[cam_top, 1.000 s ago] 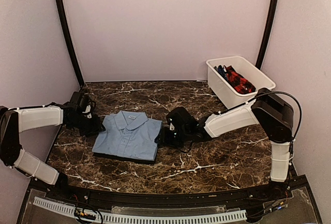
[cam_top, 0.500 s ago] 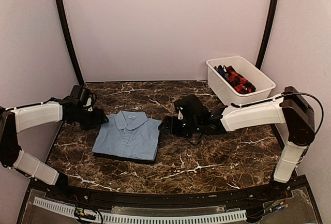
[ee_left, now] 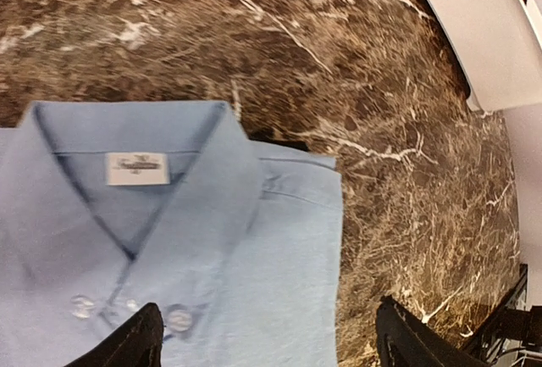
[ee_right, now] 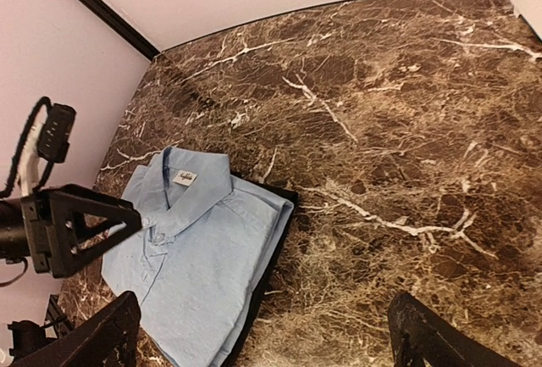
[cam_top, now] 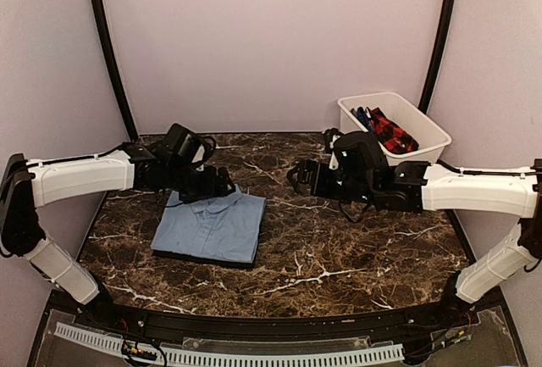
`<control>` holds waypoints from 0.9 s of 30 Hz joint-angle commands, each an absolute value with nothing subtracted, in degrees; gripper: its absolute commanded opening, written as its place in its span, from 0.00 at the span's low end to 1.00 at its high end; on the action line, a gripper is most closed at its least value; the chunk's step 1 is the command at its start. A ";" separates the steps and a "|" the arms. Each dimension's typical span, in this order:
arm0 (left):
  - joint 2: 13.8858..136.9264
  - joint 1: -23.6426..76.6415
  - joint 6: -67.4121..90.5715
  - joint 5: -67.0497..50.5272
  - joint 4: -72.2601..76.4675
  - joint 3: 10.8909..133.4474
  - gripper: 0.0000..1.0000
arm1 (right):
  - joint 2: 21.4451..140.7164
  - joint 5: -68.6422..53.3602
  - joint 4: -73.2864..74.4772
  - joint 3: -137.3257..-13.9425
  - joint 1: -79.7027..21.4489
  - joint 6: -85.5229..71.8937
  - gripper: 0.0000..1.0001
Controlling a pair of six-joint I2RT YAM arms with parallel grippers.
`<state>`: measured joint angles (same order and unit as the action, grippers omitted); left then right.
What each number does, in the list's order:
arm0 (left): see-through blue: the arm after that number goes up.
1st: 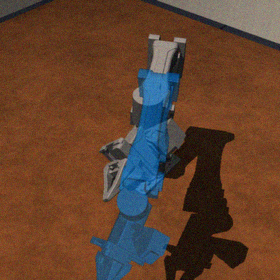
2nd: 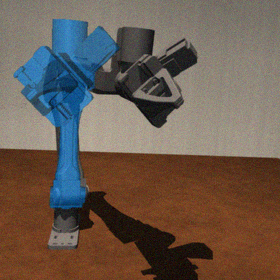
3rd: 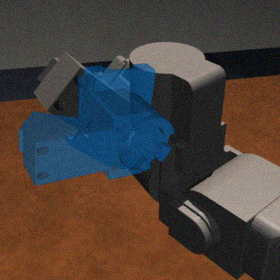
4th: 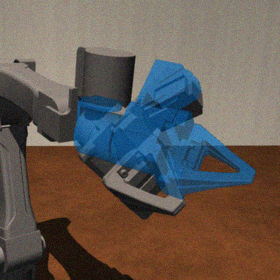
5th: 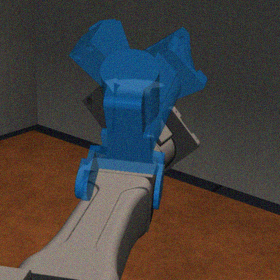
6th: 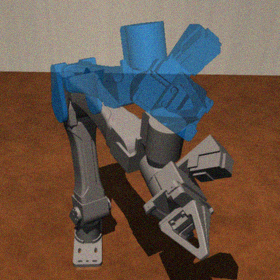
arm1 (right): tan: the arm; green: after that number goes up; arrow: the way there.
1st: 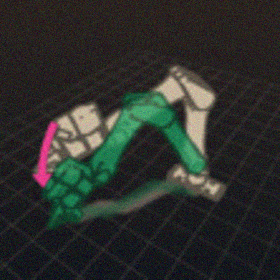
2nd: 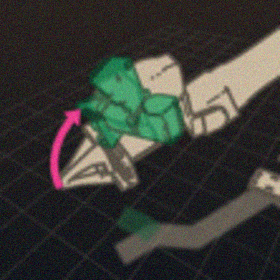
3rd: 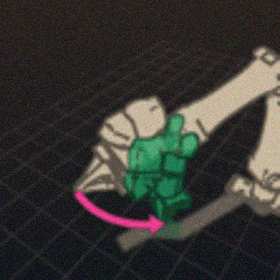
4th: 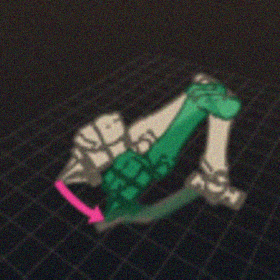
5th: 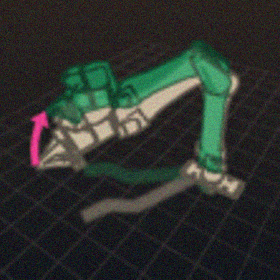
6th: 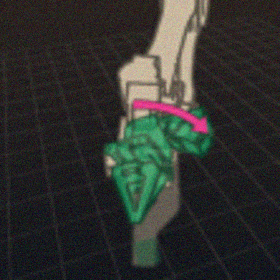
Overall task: Fold and stack the long sleeve shirts
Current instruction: Place the square-folded shirt on the square-folded shirt.
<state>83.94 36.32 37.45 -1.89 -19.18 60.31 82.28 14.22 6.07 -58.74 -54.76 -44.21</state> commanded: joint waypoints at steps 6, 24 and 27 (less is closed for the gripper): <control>99.87 48.27 42.00 -3.00 -16.71 71.06 0.86 | 69.86 21.14 7.59 -53.43 -54.40 -42.34 0.99; 117.81 49.33 43.31 -3.01 -10.45 80.59 0.87 | 56.97 25.05 10.31 -46.38 -54.40 -43.48 0.99; 117.84 49.31 43.17 -3.59 -10.17 80.99 0.87 | 56.65 24.88 10.69 -45.85 -54.40 -43.94 0.98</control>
<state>117.80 49.69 42.70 -3.40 -10.87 79.50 57.71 23.79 10.50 -46.83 -54.70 -42.83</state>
